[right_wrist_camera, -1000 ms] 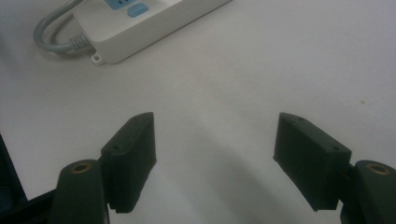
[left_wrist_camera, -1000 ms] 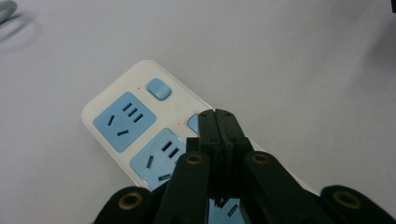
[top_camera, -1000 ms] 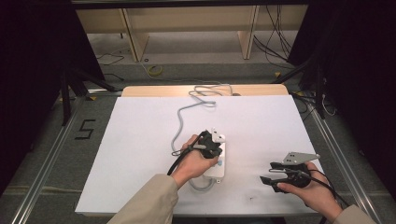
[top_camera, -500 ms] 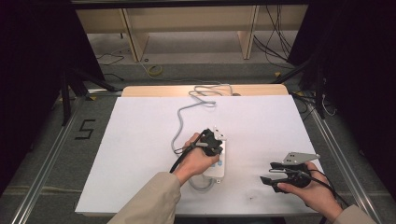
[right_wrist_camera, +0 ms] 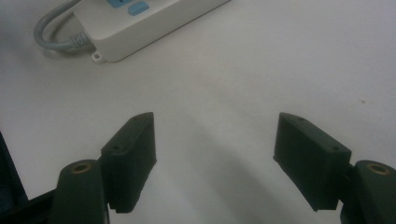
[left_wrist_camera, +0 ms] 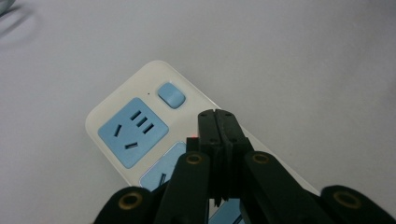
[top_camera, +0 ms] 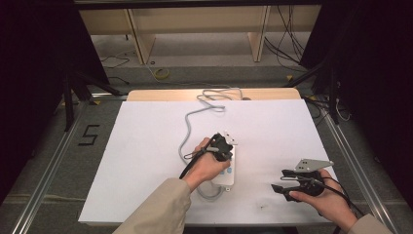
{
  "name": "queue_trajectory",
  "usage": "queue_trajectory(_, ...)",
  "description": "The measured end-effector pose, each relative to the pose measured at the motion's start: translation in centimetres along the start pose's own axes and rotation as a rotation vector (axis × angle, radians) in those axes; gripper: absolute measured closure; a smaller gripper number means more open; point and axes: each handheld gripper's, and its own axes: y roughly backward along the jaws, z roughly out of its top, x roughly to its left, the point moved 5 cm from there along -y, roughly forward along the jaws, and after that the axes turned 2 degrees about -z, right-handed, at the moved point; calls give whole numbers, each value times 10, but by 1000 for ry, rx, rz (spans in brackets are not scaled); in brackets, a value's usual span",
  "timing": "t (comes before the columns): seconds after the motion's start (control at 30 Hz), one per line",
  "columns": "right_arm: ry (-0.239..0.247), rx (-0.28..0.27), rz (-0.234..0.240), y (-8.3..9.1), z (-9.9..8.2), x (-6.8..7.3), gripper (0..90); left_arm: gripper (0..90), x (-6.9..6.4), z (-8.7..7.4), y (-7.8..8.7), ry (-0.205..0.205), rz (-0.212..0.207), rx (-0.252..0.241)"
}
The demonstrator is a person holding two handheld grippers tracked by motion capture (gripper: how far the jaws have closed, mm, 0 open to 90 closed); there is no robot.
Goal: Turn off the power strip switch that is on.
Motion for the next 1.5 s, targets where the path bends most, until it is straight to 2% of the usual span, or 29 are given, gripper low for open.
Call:
queue_trajectory(0.7,3,2,4,0,0,0,297,899,1,4,-9,31,5,7)
queue_trajectory(0.97,4,4,3,0,0,0,296,899,-1,4,-10,24,6,22)
queue_trajectory(1.1,2,4,3,0,0,1,296,899,-1,4,-11,-4,43,25)
queue_trajectory(1.23,2,5,3,0,-1,1,296,899,0,4,-10,18,31,23)
queue_trajectory(1.37,3,5,4,0,-1,1,296,900,0,4,-11,18,36,22)
queue_trajectory(1.47,3,5,4,0,-1,1,296,900,-2,5,-11,29,17,17)
queue_trajectory(1.5,3,6,3,0,-1,1,296,900,-2,5,-11,22,20,24)
